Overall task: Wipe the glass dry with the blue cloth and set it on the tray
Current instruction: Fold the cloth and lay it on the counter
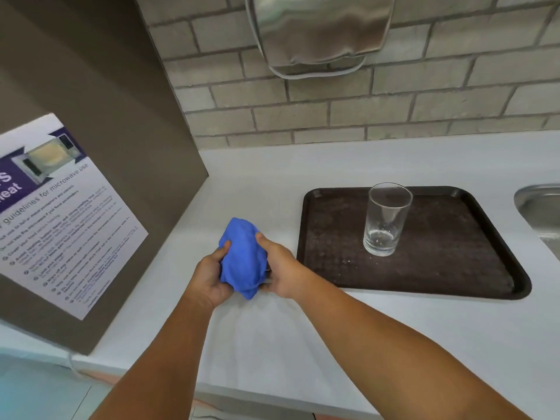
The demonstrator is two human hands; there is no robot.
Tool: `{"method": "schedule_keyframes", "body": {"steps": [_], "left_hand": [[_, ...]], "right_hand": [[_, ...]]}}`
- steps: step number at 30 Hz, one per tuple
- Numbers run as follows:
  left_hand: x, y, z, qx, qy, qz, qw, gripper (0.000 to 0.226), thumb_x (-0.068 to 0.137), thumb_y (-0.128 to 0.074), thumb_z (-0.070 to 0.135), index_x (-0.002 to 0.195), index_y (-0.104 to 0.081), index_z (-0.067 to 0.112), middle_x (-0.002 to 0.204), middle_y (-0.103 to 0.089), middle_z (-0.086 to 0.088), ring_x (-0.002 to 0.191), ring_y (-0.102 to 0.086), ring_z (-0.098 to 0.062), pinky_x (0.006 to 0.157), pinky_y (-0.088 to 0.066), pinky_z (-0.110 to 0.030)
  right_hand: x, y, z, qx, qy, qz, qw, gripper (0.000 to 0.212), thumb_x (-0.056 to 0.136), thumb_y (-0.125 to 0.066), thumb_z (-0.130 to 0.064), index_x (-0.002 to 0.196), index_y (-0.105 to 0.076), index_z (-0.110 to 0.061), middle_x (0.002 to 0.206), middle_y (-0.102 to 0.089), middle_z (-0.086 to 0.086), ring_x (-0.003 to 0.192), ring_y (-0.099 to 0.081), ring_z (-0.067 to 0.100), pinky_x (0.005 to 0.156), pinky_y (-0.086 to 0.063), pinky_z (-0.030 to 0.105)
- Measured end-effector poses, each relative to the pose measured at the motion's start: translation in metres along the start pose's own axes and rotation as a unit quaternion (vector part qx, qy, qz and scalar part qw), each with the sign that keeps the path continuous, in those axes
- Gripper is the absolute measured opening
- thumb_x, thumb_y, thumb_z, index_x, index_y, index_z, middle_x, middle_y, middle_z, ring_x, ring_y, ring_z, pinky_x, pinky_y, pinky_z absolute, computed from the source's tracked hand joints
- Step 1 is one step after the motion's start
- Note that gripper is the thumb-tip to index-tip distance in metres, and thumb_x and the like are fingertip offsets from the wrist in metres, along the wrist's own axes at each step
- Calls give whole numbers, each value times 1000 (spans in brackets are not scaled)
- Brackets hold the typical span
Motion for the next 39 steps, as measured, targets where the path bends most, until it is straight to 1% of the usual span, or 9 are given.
{"method": "schedule_keyframes", "body": {"steps": [9,14,17,24,27,30,34,36,39], "left_hand": [[-5,2,19,44,-21,-20,999,40,96,-43,18,130,-56,1,130,-63,-18,125,-57,-33,111,-37,-46],[0,11,33,189,-62,24,980,32,92,-47,13,116,-67,7,116,-72,-13,110,-66,-32,88,-51,-43],[8,33,37,242,-78,110,961,22,90,-55,8,106,-70,10,111,-72,-10,104,-66,-30,83,-52,-42],[15,52,25,351,-134,233,897,11,86,-64,4,96,-66,-1,94,-70,-11,90,-65,-32,79,-54,-40],[18,57,18,444,-173,283,832,10,84,-65,7,92,-64,0,86,-67,-11,85,-64,-33,77,-53,-41],[14,50,11,485,-202,289,800,28,85,-64,6,113,-59,3,99,-64,-10,90,-61,-30,78,-45,-34],[16,50,12,631,-266,273,675,57,87,-64,17,141,-46,12,130,-54,-14,115,-55,-33,94,-45,-43],[19,51,13,700,-295,227,610,50,90,-56,31,137,-54,14,141,-52,-14,125,-51,-34,100,-43,-45],[26,50,4,766,-231,123,587,56,97,-34,42,147,-40,18,159,-29,-5,146,-26,-26,115,-22,-46]], "right_hand": [[14,-5,4,140,-1,-55,989,48,93,-66,-44,127,-68,-11,127,-73,12,120,-67,29,100,-53,41],[15,8,-3,75,12,21,997,15,89,-72,-18,99,-72,-7,108,-75,12,106,-69,32,99,-55,46],[14,13,-10,15,39,58,997,28,86,-71,-14,113,-70,-5,122,-72,14,111,-68,33,101,-54,48],[20,17,-12,-152,111,179,966,23,85,-75,-9,76,-54,-10,75,-57,5,73,-59,22,63,-52,30],[26,16,-8,-271,146,217,926,24,88,-71,-14,85,-48,-11,78,-53,3,77,-55,22,59,-47,28],[21,10,-4,-387,213,208,872,21,93,-62,-17,110,-52,-12,112,-61,11,98,-57,24,82,-51,35],[2,5,-3,-662,329,177,649,45,104,-41,-36,144,-49,-17,154,-46,3,137,-40,29,110,-32,44],[1,6,1,-709,319,94,622,54,106,-33,-40,154,-38,-17,169,-25,2,154,-20,26,123,-13,47],[6,11,9,-748,239,17,620,67,106,-25,-47,163,-10,-15,174,-4,1,159,3,20,126,5,51]]}}
Point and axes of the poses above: each hand's wrist, its own x-axis towards the middle knuckle, its own y-axis out of the back of the hand, z = x × y, the point moved 3 cm from there along x, towards the middle knuckle
